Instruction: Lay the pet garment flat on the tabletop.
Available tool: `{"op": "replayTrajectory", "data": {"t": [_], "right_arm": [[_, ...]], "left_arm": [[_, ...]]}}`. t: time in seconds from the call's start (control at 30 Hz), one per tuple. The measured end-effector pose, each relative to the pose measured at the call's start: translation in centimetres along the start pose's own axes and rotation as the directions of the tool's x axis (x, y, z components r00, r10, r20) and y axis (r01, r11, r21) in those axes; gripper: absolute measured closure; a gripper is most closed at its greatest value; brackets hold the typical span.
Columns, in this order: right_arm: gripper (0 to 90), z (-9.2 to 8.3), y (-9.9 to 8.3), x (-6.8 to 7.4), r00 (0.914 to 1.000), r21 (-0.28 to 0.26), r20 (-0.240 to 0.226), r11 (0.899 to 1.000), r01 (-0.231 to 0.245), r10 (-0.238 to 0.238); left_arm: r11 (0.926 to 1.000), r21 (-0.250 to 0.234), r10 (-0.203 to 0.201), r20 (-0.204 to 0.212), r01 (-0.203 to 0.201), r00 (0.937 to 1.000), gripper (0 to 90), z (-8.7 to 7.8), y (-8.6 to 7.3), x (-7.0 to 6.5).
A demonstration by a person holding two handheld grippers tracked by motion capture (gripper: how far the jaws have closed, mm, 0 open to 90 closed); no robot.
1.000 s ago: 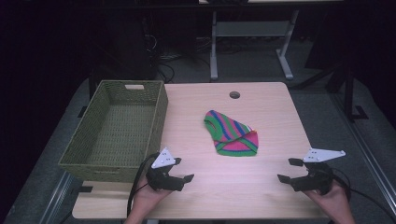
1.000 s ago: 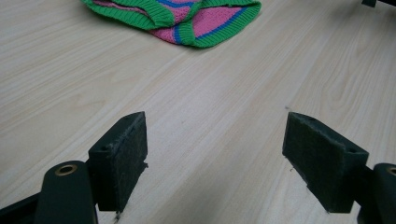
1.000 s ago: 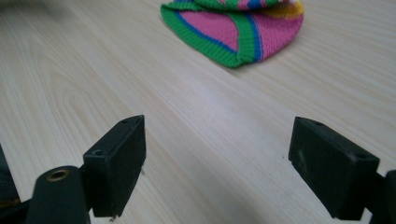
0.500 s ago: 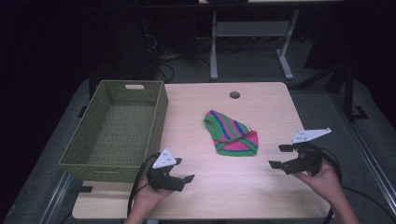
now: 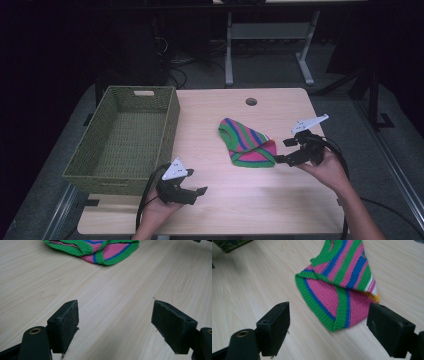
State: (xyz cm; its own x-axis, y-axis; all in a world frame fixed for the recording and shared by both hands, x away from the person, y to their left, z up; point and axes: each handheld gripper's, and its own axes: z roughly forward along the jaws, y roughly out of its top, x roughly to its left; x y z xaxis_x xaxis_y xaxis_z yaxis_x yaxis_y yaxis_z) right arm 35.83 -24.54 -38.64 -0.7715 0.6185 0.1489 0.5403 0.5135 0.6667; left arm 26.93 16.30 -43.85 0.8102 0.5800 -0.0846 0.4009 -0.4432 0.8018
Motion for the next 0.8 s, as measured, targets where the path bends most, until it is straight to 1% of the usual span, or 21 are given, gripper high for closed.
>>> {"op": "replayTrajectory", "data": {"t": [0.03,0.07,0.1,0.13,0.2,0.27,0.3,0.37,0.4,0.47,0.57,0.6,0.63,0.7,0.8], "right_arm": [[18.4,0.0,0.0,0.0,1.0000,0.000,0.000,1.000,0.000,0.000],[18.5,0.2,0.6,-0.2,0.9999,0.002,0.007,1.000,0.008,-0.008],[18.5,0.2,0.6,-0.2,0.9999,0.002,0.007,1.000,0.008,-0.008],[19.0,0.4,1.2,-0.3,0.9999,0.003,0.005,1.000,0.010,-0.010],[19.0,0.6,1.5,-0.4,0.9999,0.008,0.005,1.000,0.012,-0.012],[19.2,1.0,2.1,-0.5,0.9999,0.016,0.001,1.000,0.014,-0.014],[19.3,1.5,2.6,-0.6,0.9999,0.025,-0.002,1.000,0.015,-0.015],[19.3,1.7,2.8,-0.7,0.9998,0.031,-0.004,0.999,0.018,-0.018],[19.5,2.1,3.4,-0.6,0.9997,0.041,-0.002,0.999,0.023,-0.023],[19.7,2.4,3.6,-0.6,0.9996,0.036,-0.006,0.999,0.027,-0.026],[19.7,3.1,4.3,-0.7,0.9995,0.051,-0.007,0.998,0.033,-0.032],[19.7,3.6,4.6,-0.7,0.9991,0.059,-0.005,0.997,0.041,-0.041],[19.7,3.6,4.6,-0.7,0.9991,0.059,-0.005,0.997,0.041,-0.041],[19.9,4.4,5.0,-0.9,0.9990,0.069,-0.006,0.997,0.044,-0.043],[20.1,4.9,5.1,-1.0,0.9993,0.077,-0.006,0.996,0.038,-0.038]], "left_arm": [[1.0000,0.000,0.000,0.000,0.000,1.0000,21.5,0.0,0.0,0.0],[1.0000,0.001,0.000,0.001,0.000,1.0000,21.4,0.0,0.0,0.0],[1.0000,0.001,0.000,0.001,0.000,1.0000,21.4,0.0,0.0,0.0],[1.0000,0.005,0.001,0.003,-0.001,1.0000,21.4,0.0,0.0,0.1],[1.0000,0.004,0.001,0.003,-0.001,1.0000,21.4,0.0,0.0,0.1],[1.0000,-0.001,-0.002,0.003,0.002,1.0000,21.4,0.0,0.0,0.1],[1.0000,-0.003,-0.004,0.003,0.004,1.0000,21.4,0.0,0.0,0.1],[1.0000,-0.002,-0.002,0.004,0.002,1.0000,21.4,-0.1,0.0,0.1],[1.0000,-0.002,0.000,0.004,0.000,1.0000,21.4,-0.1,0.0,0.1],[1.0000,-0.003,0.000,0.005,0.000,1.0000,21.4,-0.2,0.0,0.1],[1.0000,-0.003,0.000,0.007,0.000,1.0000,21.4,-0.2,0.0,0.1],[1.0000,-0.004,-0.001,0.009,0.001,1.0000,21.4,-0.2,0.1,0.1],[1.0000,-0.004,-0.001,0.009,0.001,1.0000,21.4,-0.2,0.1,0.1],[1.0000,-0.003,0.001,0.010,-0.001,1.0000,21.4,-0.2,0.1,0.1],[1.0000,-0.002,0.002,0.012,-0.002,0.9999,21.4,-0.2,0.1,0.0]]}}
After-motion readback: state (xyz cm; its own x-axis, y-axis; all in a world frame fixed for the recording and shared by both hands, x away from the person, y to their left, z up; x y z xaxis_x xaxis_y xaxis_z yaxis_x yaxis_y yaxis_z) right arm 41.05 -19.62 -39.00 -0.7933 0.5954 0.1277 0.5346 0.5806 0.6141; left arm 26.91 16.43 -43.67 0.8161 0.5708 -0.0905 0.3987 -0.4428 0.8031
